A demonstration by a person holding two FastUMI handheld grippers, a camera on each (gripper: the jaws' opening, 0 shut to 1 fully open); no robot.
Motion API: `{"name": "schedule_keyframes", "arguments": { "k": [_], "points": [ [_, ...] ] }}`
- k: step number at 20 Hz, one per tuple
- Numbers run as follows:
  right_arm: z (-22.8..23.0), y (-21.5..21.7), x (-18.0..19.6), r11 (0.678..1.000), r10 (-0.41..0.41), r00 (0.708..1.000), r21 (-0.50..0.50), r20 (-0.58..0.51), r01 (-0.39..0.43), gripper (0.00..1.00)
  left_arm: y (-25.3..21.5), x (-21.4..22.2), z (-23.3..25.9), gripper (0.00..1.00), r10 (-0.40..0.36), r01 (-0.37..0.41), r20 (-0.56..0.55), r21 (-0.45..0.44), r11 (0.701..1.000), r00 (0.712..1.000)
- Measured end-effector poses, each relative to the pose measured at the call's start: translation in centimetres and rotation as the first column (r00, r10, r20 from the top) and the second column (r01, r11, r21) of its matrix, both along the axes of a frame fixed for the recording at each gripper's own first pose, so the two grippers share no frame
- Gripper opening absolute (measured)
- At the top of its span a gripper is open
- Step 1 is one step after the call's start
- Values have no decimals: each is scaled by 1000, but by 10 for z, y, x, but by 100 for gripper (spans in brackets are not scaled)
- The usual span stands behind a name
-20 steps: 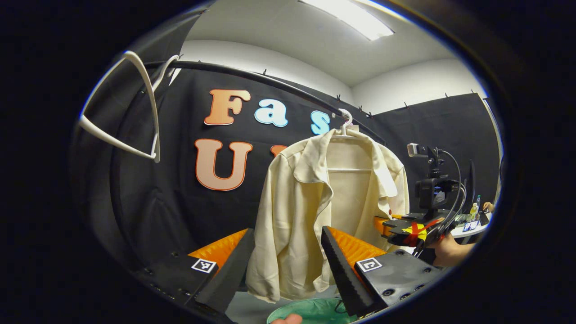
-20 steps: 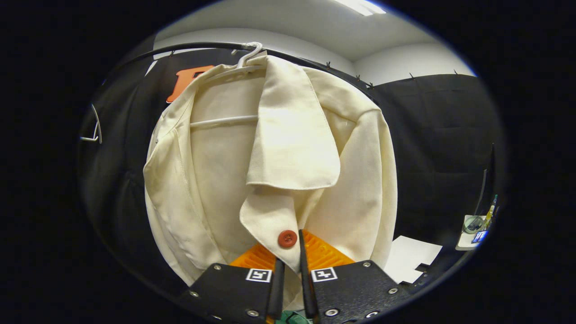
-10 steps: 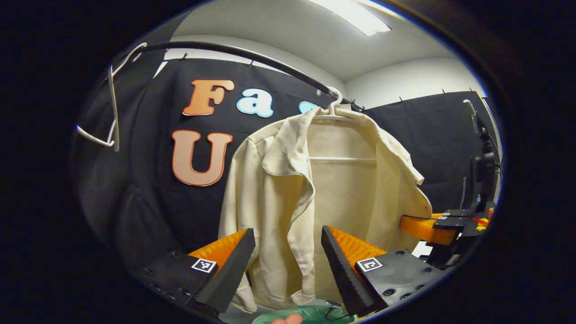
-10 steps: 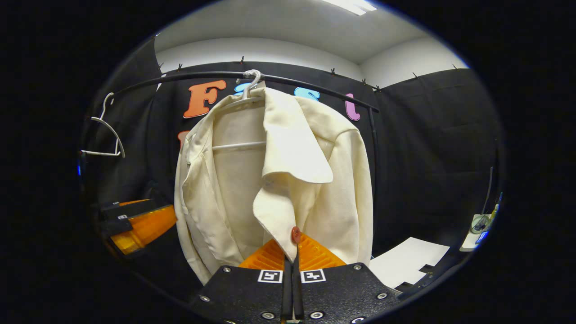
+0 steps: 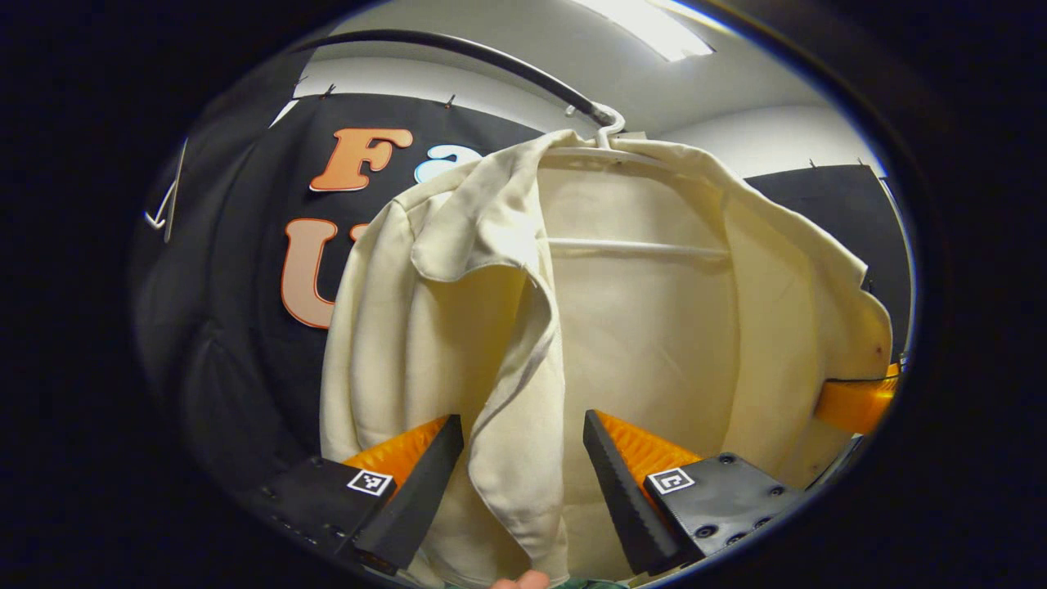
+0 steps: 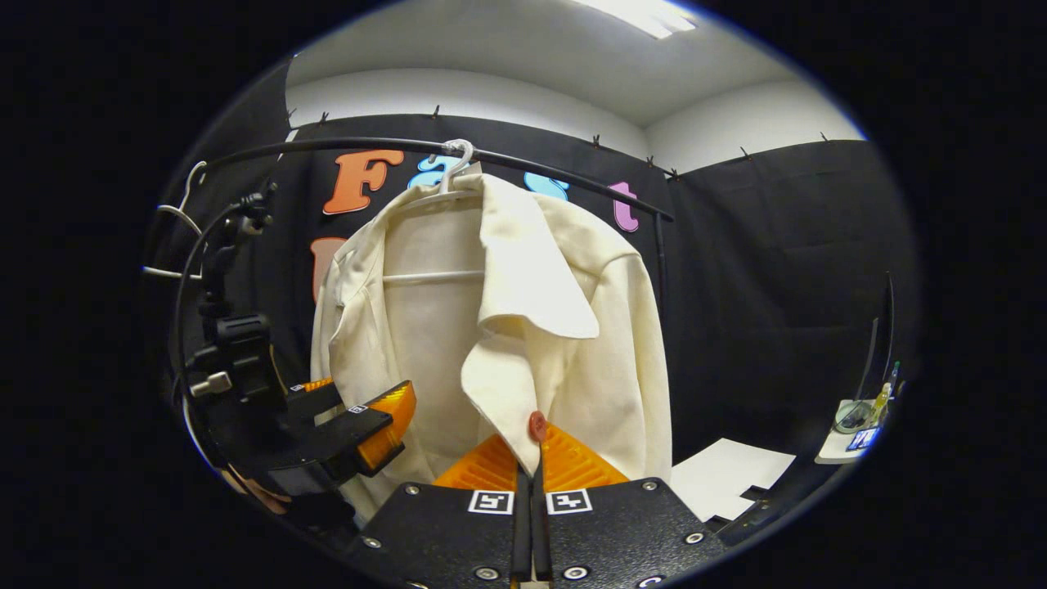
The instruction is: Grasp the clothes on the hanger with both hands and then place them into the laundry hamper below.
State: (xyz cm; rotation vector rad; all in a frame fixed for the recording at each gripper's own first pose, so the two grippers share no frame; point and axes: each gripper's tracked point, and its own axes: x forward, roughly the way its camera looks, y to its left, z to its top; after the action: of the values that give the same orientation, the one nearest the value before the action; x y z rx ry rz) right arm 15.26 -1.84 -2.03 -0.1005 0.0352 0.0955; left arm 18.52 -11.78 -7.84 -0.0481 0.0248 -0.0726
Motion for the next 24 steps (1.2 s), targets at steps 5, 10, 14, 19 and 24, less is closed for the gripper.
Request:
{"name": "schedule_keyframes", "arguments": {
  "k": [5,10,14,19,24],
  "points": [
    [2,2,2,1000,6,1000,-14,-1,-6,0,24,5,-3,74,30,-32,39,51,998,999],
    [-2,0,2,1000,9,1000,4,-1,-9,1,53,4,5,13,66,-72,49,123,990,997],
    [7,-14,1,999,-29,999,44,43,27,1,73,-12,24,13,111,-127,89,191,973,990],
    [38,-43,-8,993,-116,980,47,160,110,0,93,-16,35,12,139,-165,118,239,957,983],
    [68,-67,-10,986,-169,968,24,187,167,0,122,-23,67,11,214,-267,193,314,911,958]
  ]
}}
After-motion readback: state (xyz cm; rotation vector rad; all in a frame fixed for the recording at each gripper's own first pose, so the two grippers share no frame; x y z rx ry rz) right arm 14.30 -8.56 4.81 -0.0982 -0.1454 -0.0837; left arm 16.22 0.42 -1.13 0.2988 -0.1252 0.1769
